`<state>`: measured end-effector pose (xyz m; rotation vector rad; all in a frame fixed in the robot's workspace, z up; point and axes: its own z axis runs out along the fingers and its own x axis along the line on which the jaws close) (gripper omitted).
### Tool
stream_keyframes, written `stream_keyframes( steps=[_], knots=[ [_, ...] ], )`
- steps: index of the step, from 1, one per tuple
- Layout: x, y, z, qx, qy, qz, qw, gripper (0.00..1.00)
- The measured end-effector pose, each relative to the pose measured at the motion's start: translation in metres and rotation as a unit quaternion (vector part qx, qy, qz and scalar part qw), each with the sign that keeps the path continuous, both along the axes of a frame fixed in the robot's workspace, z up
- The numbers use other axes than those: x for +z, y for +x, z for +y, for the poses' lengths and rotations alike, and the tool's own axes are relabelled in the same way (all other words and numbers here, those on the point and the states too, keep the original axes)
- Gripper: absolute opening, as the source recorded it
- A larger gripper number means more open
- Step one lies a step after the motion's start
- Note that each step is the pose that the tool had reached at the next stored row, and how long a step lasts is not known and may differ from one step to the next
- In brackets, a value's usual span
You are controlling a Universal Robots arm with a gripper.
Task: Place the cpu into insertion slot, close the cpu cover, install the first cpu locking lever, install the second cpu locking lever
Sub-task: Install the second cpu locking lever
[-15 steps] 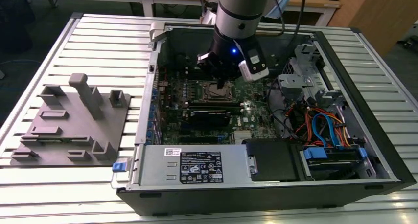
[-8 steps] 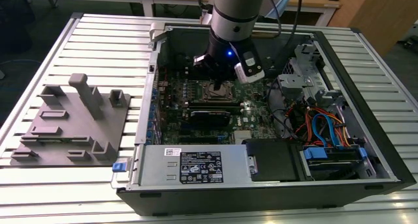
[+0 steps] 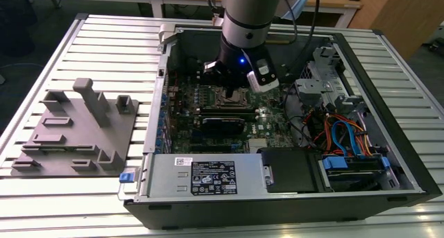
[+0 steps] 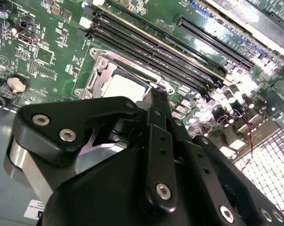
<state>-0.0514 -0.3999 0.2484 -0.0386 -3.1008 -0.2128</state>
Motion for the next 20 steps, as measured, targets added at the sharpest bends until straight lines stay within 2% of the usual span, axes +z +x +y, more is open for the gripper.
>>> stream_keyframes(
  steps=[15, 17, 20],
  knots=[
    [-0.0019, 0.0, 0.0, 0.0, 0.0001, 0.0011, 1.0, 0.11],
    [-0.0064, 0.0, 0.0, 0.0, 0.0001, 0.0011, 1.0, 0.11],
    [-0.0065, 0.0, 0.0, 0.0, 0.0001, 0.0011, 1.0, 0.11]
  ],
)
